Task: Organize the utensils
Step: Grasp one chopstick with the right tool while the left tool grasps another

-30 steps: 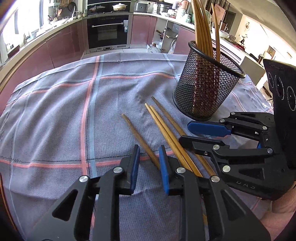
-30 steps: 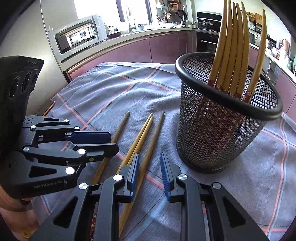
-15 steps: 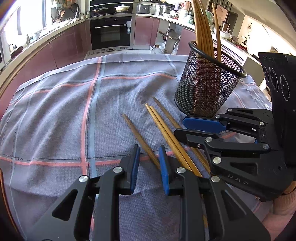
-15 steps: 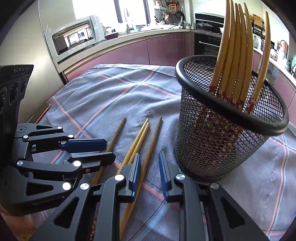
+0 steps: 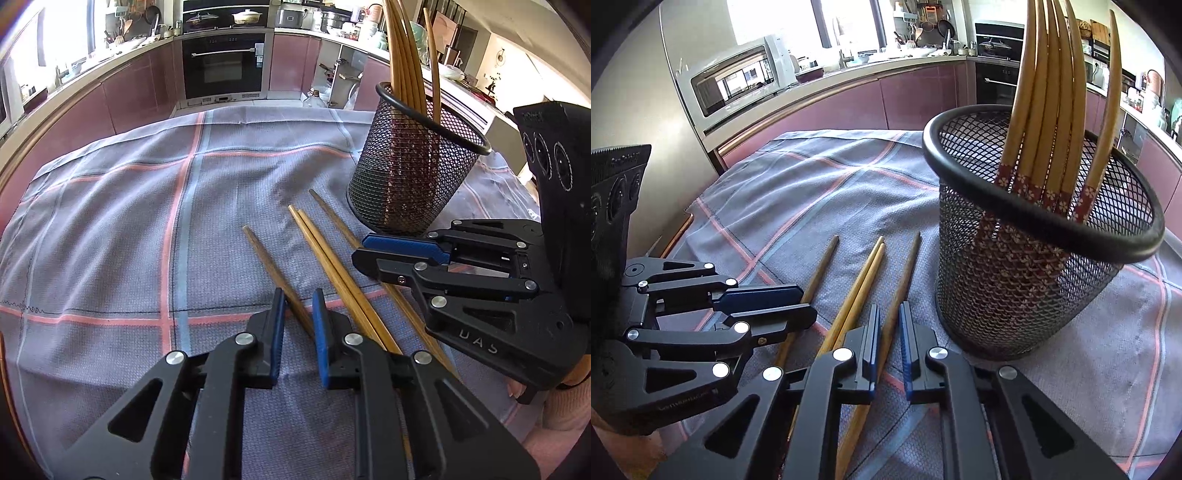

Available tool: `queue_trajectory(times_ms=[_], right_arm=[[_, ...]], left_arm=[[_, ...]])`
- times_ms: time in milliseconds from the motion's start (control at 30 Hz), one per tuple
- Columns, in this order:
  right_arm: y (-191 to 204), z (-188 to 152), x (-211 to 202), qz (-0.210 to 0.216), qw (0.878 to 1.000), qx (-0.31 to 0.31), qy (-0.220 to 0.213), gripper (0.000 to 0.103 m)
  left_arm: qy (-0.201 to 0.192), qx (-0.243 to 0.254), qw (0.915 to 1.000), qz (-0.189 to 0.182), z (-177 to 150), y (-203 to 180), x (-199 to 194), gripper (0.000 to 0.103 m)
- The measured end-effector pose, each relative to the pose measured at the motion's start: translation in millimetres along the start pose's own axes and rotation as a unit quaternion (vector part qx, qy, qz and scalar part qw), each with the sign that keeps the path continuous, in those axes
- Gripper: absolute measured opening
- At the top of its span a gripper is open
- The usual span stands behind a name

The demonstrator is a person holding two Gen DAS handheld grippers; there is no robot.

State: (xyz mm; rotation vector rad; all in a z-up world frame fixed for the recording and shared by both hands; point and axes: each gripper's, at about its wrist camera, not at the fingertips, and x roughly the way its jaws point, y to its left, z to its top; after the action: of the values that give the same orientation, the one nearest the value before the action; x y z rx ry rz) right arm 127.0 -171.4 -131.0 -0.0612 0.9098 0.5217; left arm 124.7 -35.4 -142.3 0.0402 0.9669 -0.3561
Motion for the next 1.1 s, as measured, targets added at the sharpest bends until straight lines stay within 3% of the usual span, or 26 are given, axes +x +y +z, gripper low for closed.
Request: queue_trajectory(times_ms=[167, 467, 633, 1100], right_arm=[[-2.1, -1.7, -3.0, 0.008, 1.0, 0.003, 0.001, 0.005], [-1.2, -3.0, -4.4, 0.006, 1.0, -0.004, 0.007, 0.006], [0.4, -2.2, -3.5, 0.004, 1.0, -0.008, 0.004, 0.006], [-3.4, -7.2, -21.5, 0.02, 1.0, 0.001, -0.017, 0.005]], left_arm=[[0.001, -0.007, 1.0, -0.002, -0.7, 2.2, -2.8, 0.013], [0.006, -0.008, 0.9999, 0.0, -3.5, 6.3, -4.4, 0.022], [0.005, -0.01, 0.9999, 0.002, -3.5, 4.5, -3.1, 0.015], [-0.008, -0.032, 0.9995, -0.005, -5.5, 8.4, -16.0, 0.009]])
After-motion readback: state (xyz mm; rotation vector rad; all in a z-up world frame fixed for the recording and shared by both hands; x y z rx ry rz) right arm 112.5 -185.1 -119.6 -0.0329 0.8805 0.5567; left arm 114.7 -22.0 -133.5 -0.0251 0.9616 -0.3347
